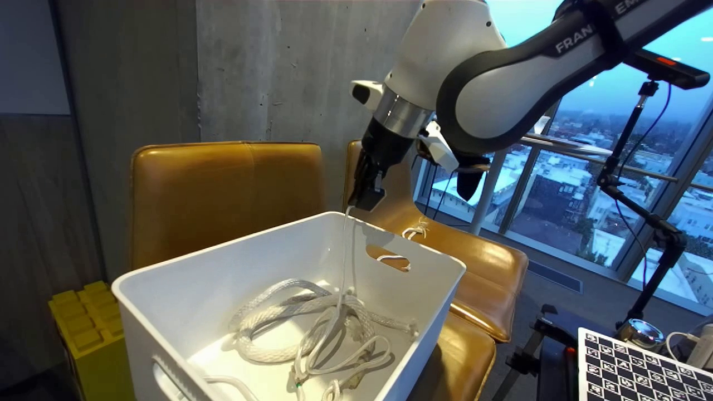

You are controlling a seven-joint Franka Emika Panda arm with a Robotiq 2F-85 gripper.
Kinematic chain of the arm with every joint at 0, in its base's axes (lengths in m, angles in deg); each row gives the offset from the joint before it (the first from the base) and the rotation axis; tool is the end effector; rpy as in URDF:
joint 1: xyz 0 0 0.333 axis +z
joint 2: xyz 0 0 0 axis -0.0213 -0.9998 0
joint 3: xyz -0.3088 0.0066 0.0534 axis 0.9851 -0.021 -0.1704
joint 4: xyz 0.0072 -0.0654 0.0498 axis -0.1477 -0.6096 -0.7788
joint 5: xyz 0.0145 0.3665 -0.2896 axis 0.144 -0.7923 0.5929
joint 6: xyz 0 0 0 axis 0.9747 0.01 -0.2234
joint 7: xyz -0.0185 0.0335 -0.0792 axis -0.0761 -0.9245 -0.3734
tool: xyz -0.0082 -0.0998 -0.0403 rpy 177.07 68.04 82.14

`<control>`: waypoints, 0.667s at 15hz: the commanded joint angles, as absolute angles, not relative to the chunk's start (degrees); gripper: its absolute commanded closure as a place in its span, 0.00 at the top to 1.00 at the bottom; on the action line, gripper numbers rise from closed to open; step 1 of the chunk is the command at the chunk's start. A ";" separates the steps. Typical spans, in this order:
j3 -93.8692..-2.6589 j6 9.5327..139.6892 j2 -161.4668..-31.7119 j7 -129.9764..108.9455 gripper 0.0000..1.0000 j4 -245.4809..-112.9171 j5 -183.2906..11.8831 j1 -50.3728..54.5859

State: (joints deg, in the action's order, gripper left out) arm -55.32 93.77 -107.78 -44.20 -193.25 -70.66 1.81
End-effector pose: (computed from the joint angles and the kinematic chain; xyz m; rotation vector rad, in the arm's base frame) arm 0.7221 0.0541 0.2390 2.6391 1.1459 0.4340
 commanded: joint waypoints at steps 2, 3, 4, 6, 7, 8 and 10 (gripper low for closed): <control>-57.34 89.40 -100.95 -42.13 0.01 -194.70 -69.84 5.17; -57.77 89.14 -99.88 -41.49 0.01 -195.23 -69.63 6.19; -58.17 88.87 -98.92 -40.79 0.01 -195.88 -69.47 7.21; -58.91 88.79 -97.19 -39.16 0.01 -197.86 -69.28 9.03; -59.24 89.04 -96.38 -38.60 0.01 -199.19 -69.34 9.66; -59.51 89.31 -95.62 -37.92 0.01 -200.60 -69.35 10.22; -59.62 89.54 -94.51 -36.94 0.32 -202.86 -69.02 10.93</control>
State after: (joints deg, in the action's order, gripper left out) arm -59.30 89.58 -97.69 -39.07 -198.56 -70.52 10.49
